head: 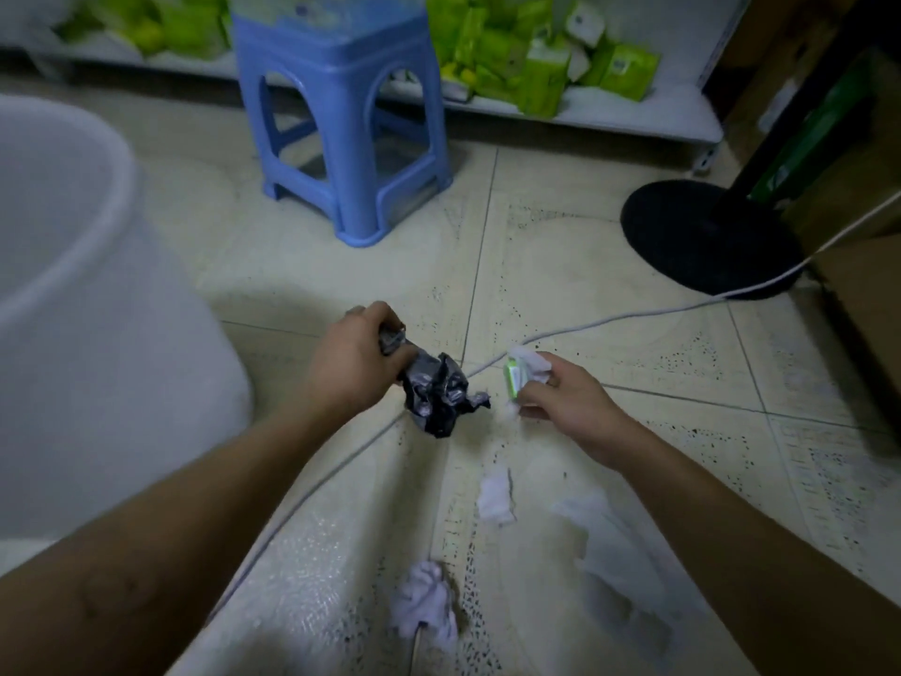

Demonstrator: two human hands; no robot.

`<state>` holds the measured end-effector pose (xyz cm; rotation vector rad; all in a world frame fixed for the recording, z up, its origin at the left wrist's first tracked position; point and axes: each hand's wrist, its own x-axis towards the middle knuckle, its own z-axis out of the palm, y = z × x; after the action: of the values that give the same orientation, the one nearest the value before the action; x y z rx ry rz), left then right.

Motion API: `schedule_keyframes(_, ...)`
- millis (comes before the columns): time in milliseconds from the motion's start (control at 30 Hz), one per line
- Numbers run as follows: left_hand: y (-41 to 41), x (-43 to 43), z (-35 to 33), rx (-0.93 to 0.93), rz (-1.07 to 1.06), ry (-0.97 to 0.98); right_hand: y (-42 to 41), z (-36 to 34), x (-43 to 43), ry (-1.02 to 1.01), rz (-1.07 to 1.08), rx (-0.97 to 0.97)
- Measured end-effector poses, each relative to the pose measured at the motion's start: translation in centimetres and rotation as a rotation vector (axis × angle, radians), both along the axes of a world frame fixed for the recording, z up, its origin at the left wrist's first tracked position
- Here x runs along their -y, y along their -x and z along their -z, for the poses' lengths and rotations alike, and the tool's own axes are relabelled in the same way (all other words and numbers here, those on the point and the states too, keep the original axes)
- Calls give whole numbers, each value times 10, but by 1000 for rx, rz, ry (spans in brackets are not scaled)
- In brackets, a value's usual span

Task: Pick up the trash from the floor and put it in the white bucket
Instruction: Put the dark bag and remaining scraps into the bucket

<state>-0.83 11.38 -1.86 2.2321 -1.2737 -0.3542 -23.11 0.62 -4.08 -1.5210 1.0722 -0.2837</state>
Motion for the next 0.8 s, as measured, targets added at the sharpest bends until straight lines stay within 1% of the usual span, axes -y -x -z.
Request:
schedule_keyframes(67,-14,5,-33,73,3,68,-15,-28,6,1,-21,49)
schedule_keyframes(133,-28,7,-69,144,8,133,-33,-62,10,50,-74,59)
schedule_keyframes(333,-81,-5,-171,287,-3,269,-112,-175,6,336,-217,74)
schedule_keyframes(500,-143,-51,-224,349,-129,378,-195,-242,-27,509,-311,164)
schedule_keyframes(567,-172,-76,-233,346,-188,363,-228,-252,-49,522,-349,190)
schedule_keyframes(633,-197,-103,-237,333,-227,308,-258,-252,-74,550,-394,206)
schedule_keyframes(733,-229,-145,-240,320,-285,212,-293,-242,-111,652,-508,202)
schedule_keyframes(800,-246,-170,-237,324,-323,113,-309,-234,-132,734,-622,152)
